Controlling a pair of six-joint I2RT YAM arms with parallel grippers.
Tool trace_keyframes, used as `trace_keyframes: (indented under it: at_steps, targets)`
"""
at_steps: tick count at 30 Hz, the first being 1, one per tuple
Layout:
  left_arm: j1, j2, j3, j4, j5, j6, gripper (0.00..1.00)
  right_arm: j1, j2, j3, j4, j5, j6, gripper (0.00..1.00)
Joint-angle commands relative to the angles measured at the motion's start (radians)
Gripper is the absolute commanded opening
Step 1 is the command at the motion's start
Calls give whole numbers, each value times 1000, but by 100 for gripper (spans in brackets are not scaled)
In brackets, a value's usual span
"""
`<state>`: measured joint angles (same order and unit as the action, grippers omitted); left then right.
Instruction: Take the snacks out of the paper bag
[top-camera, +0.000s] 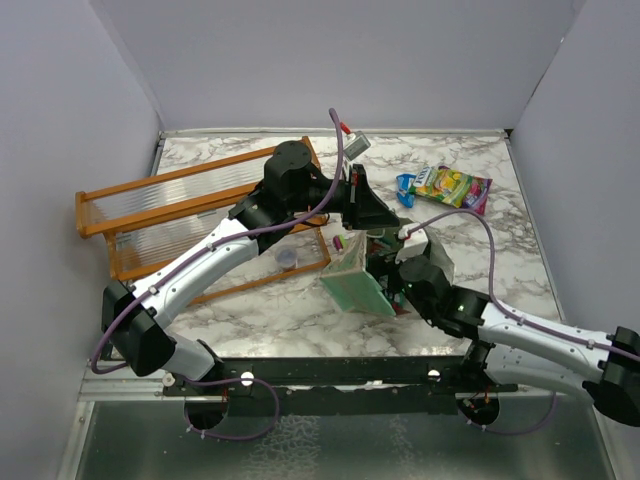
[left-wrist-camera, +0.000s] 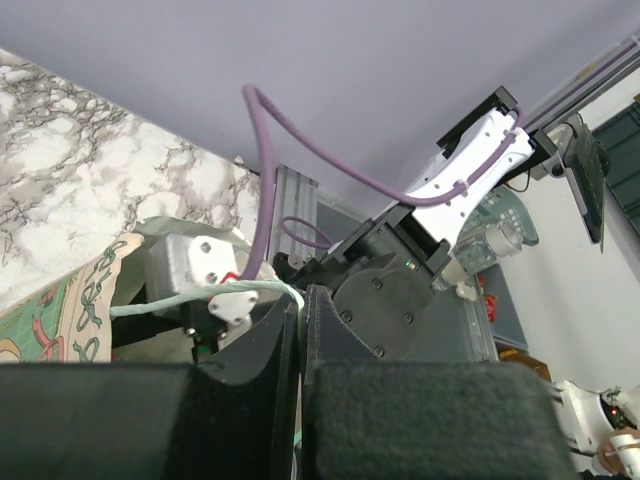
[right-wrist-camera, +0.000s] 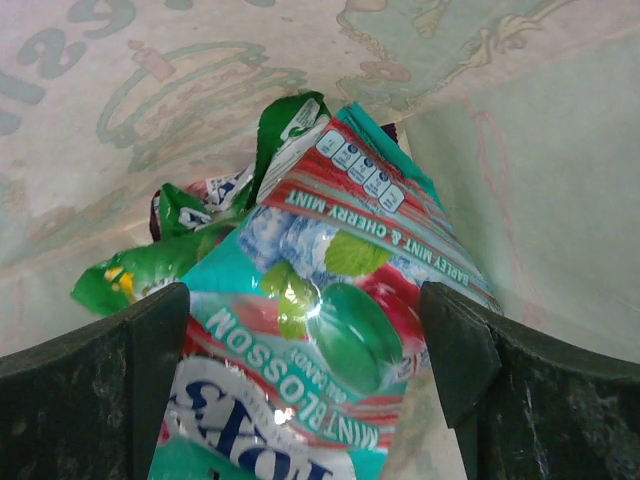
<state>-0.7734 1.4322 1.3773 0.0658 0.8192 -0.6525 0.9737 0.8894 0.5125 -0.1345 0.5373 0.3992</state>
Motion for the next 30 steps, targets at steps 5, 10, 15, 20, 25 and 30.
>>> trace_keyframes:
  at_steps: [5, 10, 15, 20, 25, 30]
  targets:
    - [0, -31, -18, 76, 13, -25, 0, -2, 176, -3, 87, 100, 86, 95]
    - [-2, -33, -19, 78, 15, -28, 0, -3, 211, 2, 89, 81, 103, 60]
    - [-2, -39, -18, 61, 12, -17, 0, -3, 160, 23, 68, 85, 80, 28]
    - [-2, -38, -18, 61, 9, -14, 0, -3, 52, 34, 34, 4, 29, 10]
    - [-1, -34, -18, 56, 7, -8, 0, -2, -78, 27, -16, -80, 14, 2]
    - [-3, -36, -19, 55, 1, -4, 0, -3, -179, 35, -68, -117, 19, 1]
